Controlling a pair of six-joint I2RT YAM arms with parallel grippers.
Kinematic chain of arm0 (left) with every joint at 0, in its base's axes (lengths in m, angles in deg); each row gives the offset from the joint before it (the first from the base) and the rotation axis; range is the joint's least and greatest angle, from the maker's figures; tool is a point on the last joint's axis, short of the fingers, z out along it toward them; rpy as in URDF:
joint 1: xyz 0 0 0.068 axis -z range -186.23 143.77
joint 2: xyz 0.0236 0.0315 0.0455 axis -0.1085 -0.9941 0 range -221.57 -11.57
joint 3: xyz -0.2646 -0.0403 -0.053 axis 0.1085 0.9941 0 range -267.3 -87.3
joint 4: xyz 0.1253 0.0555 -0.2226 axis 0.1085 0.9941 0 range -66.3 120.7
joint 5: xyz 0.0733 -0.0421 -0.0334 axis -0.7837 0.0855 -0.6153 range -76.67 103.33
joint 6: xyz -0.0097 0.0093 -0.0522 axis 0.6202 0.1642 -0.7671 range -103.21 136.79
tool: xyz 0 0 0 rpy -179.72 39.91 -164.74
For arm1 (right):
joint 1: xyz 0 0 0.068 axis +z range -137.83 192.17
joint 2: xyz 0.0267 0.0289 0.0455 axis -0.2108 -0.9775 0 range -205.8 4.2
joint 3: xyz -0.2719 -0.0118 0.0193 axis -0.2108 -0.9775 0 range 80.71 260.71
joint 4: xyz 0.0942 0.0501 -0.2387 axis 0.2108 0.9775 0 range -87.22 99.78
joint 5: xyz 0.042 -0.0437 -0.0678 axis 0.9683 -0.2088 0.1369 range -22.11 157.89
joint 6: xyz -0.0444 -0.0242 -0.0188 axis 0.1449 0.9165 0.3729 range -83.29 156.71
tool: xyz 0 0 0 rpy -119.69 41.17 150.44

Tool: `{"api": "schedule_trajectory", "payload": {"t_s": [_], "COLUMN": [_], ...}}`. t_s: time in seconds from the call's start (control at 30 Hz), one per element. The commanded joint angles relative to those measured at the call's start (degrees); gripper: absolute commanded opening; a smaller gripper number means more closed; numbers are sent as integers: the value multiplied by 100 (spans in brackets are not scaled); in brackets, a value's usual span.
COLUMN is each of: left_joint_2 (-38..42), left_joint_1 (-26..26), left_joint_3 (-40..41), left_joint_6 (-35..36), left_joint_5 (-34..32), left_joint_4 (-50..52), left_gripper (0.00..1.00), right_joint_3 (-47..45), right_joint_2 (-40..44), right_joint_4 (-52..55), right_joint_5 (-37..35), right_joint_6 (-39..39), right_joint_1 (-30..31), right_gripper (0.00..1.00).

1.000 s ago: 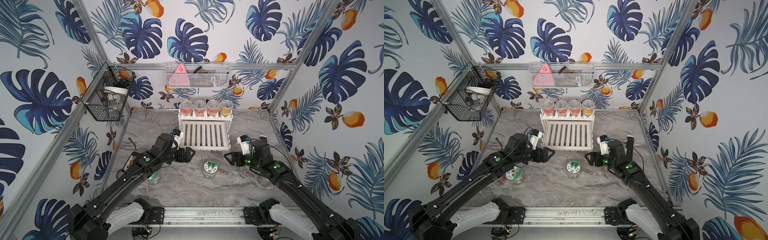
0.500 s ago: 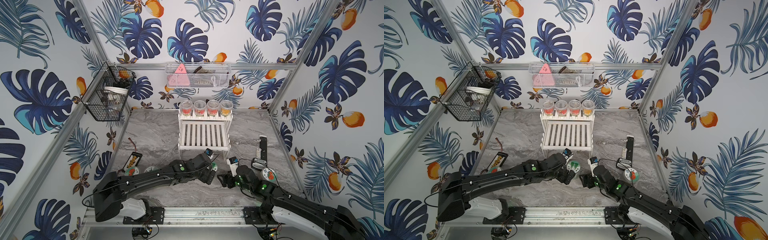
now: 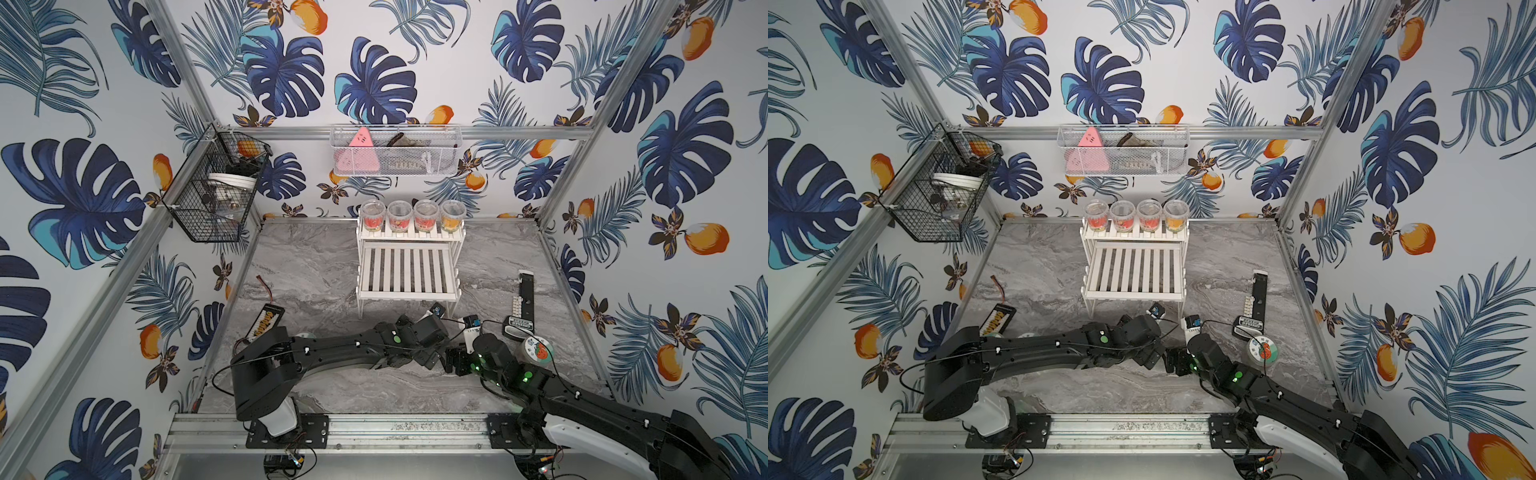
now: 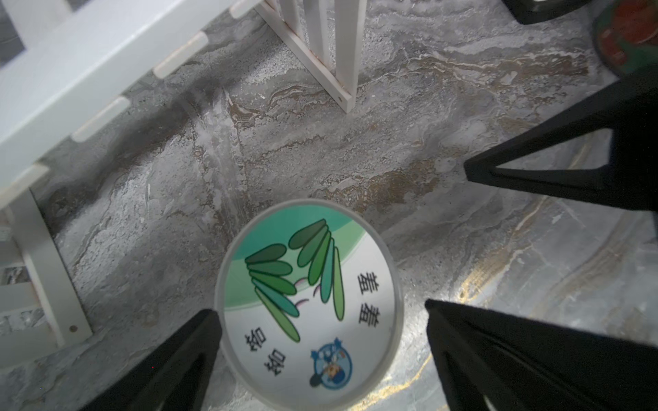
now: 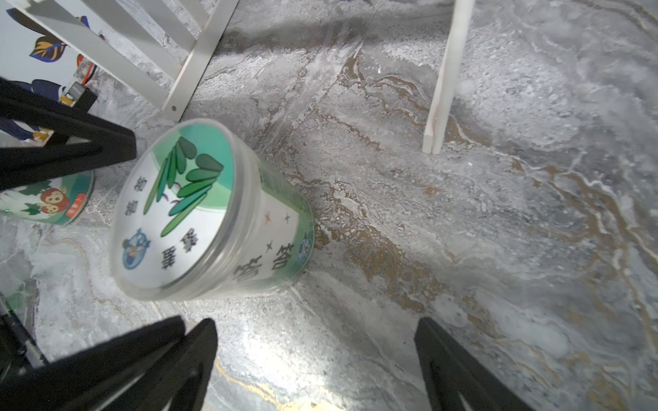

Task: Place the seed container on the shelf
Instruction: Pick up the seed jar at the center of the board.

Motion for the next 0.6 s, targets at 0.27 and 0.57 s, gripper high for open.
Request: {"api": "schedule_trajectory", "payload": {"t_s": [0.27,0.57], "left_joint_2": [-368,-49], "left_joint_1": [-5,-2], "left_joint_3": [-98,35], "left_joint_6": [8,-86], "left_joint_5": [-105,-84], "left_joint_4": [-200,-75], "left_gripper": [91,82], "right_joint_3": [131,191], "right_joint_2": [-49,-14], "right_joint_4": [75,69], "right_joint_5": [0,-1], "right_joint_6": [-141,45], "right_joint_1": [7,7], "right_gripper": [92,92]}}
